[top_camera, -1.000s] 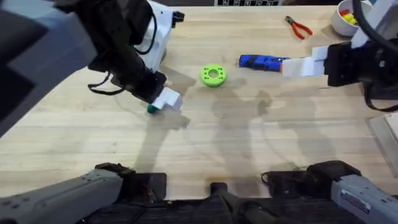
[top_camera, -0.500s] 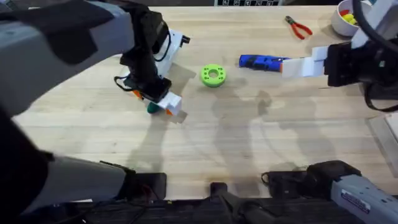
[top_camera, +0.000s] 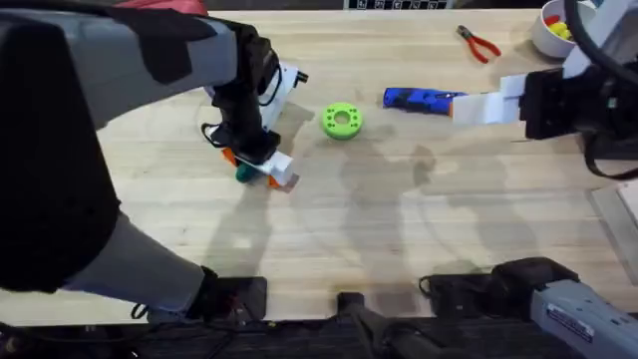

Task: Pick up the gripper from the table and insert it into the empty holder that is missing its gripper. Then pick up a screw, insert it into the mounting hole, and use the screwdriver to tighten it. Finally, clean up the table by picking up the vegetable and placing it into the bucket.

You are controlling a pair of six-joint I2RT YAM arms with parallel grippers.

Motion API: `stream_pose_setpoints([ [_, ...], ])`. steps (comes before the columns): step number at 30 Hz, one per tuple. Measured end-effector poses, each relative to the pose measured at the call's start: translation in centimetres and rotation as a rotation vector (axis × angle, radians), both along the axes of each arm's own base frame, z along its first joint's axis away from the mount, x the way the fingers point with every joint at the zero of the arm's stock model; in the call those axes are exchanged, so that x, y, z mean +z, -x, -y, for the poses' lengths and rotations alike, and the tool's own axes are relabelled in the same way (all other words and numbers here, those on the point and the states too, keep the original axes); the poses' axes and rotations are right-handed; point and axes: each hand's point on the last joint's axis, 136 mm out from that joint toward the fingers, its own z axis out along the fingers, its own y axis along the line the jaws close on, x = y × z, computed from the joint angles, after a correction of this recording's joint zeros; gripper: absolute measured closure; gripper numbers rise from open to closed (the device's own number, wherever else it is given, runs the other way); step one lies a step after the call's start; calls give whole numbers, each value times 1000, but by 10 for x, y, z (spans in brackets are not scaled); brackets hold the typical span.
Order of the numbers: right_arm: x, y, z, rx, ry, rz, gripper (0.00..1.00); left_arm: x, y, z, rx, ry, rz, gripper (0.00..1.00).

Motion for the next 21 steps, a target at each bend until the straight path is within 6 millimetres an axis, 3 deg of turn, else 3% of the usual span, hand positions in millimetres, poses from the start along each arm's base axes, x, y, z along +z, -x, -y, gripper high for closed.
stream_pose_setpoints([
  [3, 0, 0, 0, 0, 0, 0, 8, 0, -1, 0, -1, 1, 2, 245],
  [6, 0, 0, 0, 0, 0, 0, 7, 0, -3, 1, -5, 3, 10, 493],
  [10, 0, 0, 0, 0, 0, 0, 7, 1, -6, 1, -7, 5, 23, 956],
  [21, 0, 0, 0, 0, 0, 0, 7, 2, -10, 3, -7, 13, 36, 970],
])
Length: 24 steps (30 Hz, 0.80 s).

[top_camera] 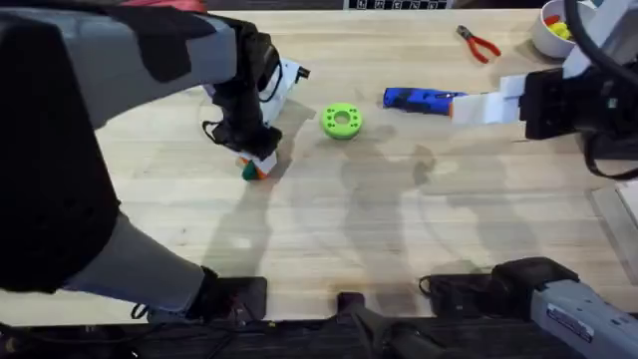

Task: Pick up the gripper from the table and insert it into the empty holder that is missing its gripper. Then pick up a screw, insert it into the mounting hole, and use the screwdriver to tighten it. Finally, clean up the table by picking up the vegetable and placing it into the bucket.

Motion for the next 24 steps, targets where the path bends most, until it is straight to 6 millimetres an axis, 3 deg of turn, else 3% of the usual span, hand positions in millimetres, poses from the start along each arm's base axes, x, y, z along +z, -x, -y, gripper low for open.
stream_pose_setpoints([
  [5, 0, 0, 0, 0, 0, 0, 8, 17, -13, 4, 0, 10, 33, 970],
  [8, 0, 0, 0, 0, 0, 0, 7, 40, -27, 8, 3, 30, 103, 970],
  [14, 0, 0, 0, 0, 0, 0, 7, 120, -67, 19, 23, 106, 368, 970],
  [19, 0, 0, 0, 0, 0, 0, 7, 186, -83, 18, 40, 141, 539, 970],
  [24, 0, 0, 0, 0, 0, 0, 7, 218, -102, -9, 121, 133, 637, 970],
])
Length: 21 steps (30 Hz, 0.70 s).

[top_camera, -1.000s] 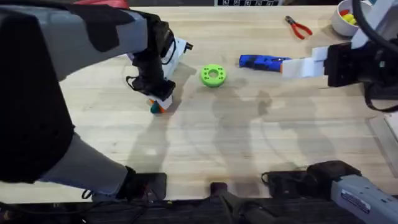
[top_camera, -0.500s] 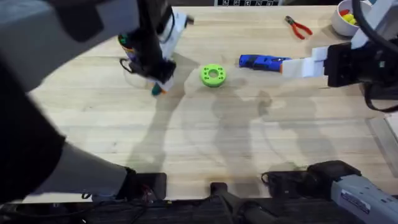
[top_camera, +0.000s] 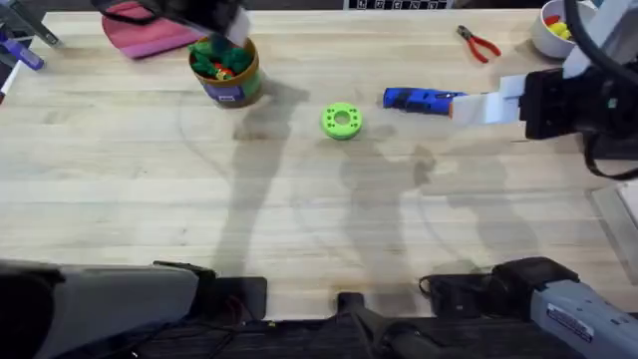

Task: Pick up the gripper from the table and insert it into the empty holder that is missing its gripper. Then pick up a screw, insert it into the mounting hole, and use the screwdriver to tighten it. Finally, clean up the table by picking up the vegetable and placing it into the bucket.

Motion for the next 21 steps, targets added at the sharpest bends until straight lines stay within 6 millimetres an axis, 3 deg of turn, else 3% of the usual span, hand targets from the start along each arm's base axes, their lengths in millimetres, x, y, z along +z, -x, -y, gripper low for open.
stream_pose_setpoints([
  [7, 2, -2, 0, 0, -2, 12, 7, -6, -29, -52, 139, 9, 35, 970],
  [10, 2, -3, 0, 0, -2, 15, 7, -24, -50, -54, 142, 19, 25, 970],
  [14, 2, -3, 0, 0, -2, 15, 7, -66, -75, -49, 127, 27, -38, 970],
  [17, 2, -3, 0, 0, -2, 16, 7, -96, -85, -46, 123, 28, -90, 970],
  [21, 2, -3, 0, 0, -2, 15, 7, -114, -89, -46, 122, 26, -125, 970],
])
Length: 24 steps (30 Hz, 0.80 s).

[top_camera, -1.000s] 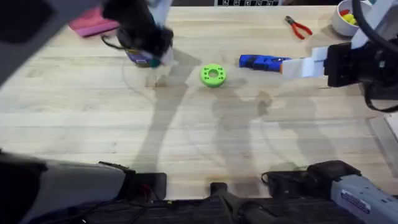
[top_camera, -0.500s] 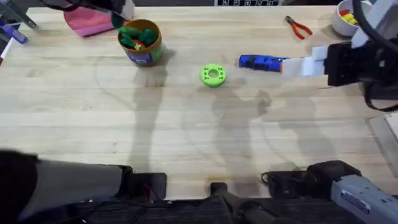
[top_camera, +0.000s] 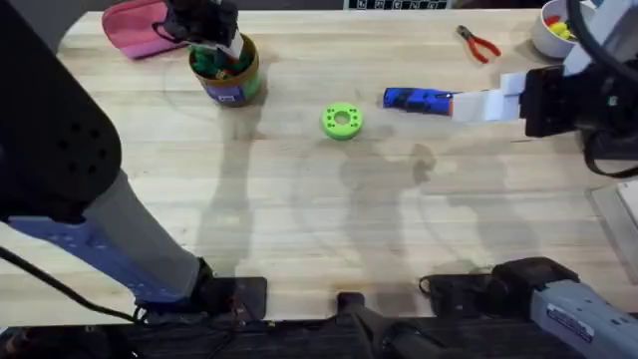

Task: Pick up the gripper from the table and insert it into the empty holder that is missing its gripper. Then pick up a screw, insert it into the mounting hole, and use the screwdriver to tighten it. Finally, clean up the table by picking up the vegetable and placing it into the bucket.

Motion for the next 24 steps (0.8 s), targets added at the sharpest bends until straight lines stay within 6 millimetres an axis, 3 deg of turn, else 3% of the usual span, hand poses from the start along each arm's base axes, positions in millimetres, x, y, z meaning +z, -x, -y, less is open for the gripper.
stream_pose_setpoints([
  [4, 0, 0, 0, 0, 0, 0, 7, 2, 0, 0, -3, -1, 6, 959],
  [10, 0, 0, 0, 0, 0, 0, 7, 2, 3, 0, -5, -2, -6, 61],
  [12, 0, 0, 0, 0, 0, 0, 7, 1, 4, 0, -6, -2, -11, 18],
  [18, 0, 0, 0, 0, 0, 0, 7, 7, 17, 0, -8, -3, -39, 15],
  [24, 0, 0, 0, 0, 0, 0, 7, 56, 42, 2, -15, -1, 27, 16],
])
